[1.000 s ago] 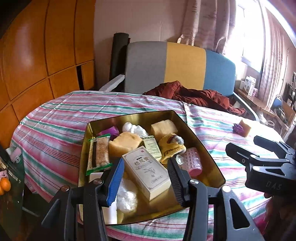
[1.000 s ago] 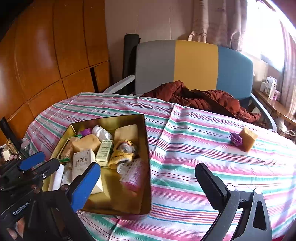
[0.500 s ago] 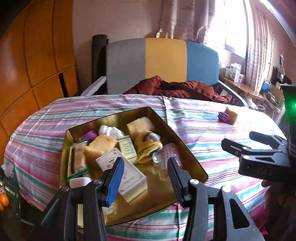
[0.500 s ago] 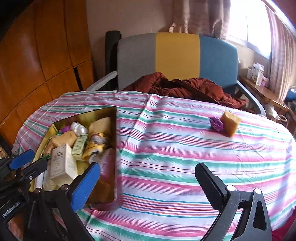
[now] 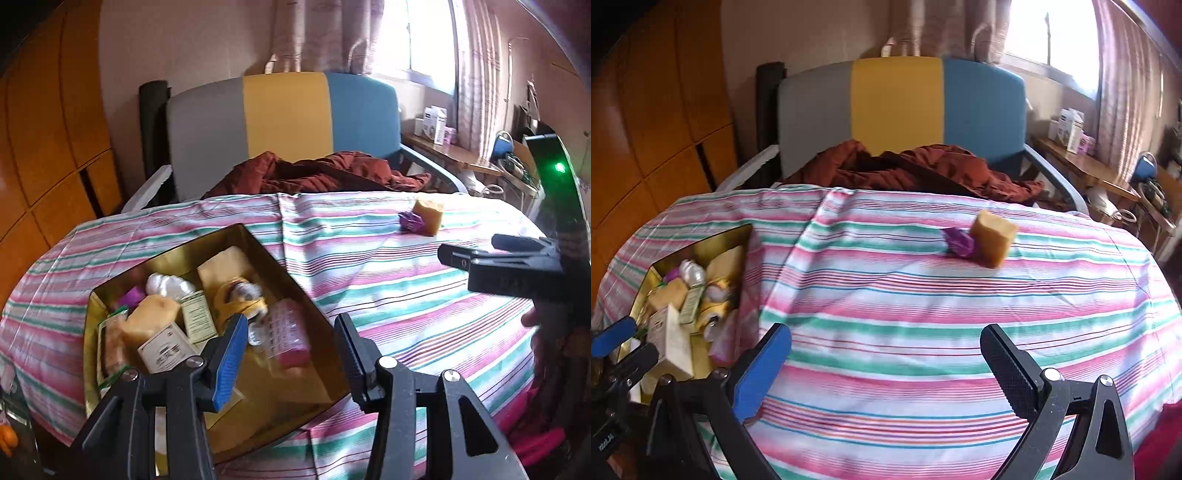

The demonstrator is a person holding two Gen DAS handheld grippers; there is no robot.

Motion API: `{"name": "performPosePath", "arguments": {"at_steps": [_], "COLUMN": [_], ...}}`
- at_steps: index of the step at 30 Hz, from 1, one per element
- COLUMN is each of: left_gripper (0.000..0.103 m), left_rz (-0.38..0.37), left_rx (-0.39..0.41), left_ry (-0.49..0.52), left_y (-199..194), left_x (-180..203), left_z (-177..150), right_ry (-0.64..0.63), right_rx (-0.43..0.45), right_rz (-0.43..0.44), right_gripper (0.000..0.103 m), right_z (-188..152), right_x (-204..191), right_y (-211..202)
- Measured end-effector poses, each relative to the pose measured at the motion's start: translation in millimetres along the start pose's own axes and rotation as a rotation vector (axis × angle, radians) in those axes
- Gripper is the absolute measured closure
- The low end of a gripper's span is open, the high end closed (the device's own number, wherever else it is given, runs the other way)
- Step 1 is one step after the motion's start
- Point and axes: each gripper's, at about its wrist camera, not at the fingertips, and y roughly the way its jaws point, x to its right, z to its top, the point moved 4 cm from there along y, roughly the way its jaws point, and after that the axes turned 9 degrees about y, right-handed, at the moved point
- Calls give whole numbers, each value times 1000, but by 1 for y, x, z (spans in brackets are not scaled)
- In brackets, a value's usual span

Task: Organize objects
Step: 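Move both grippers from the tray to the purple packet and yellow sponge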

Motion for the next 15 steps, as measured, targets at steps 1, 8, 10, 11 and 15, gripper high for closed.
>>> {"name": "performPosePath", "arguments": {"at_steps": [1, 8, 10, 11, 15], "left_gripper": [54, 54, 54, 54, 54], "left_rz": [-6, -36, -43, -48, -69], "left_rx": [-1, -7, -9, -10, -22], "left_ry": [7, 45, 60, 67, 84], "left_y": [2, 16, 20, 22, 34], "left_x": [3, 22, 27, 30, 41], "left_z": [2, 16, 21, 23, 31], "right_ry": [3, 50, 61, 67, 98], "right_rx": [0, -1, 3, 7, 13], "right_rz": [-11, -50, -60, -66, -76], "right_gripper": [0, 0, 0, 0, 0], "right_z": [3, 27, 36, 42, 59], "right_x": [6, 42, 50, 55, 74], "right_y": [1, 10, 14, 17, 28]}}
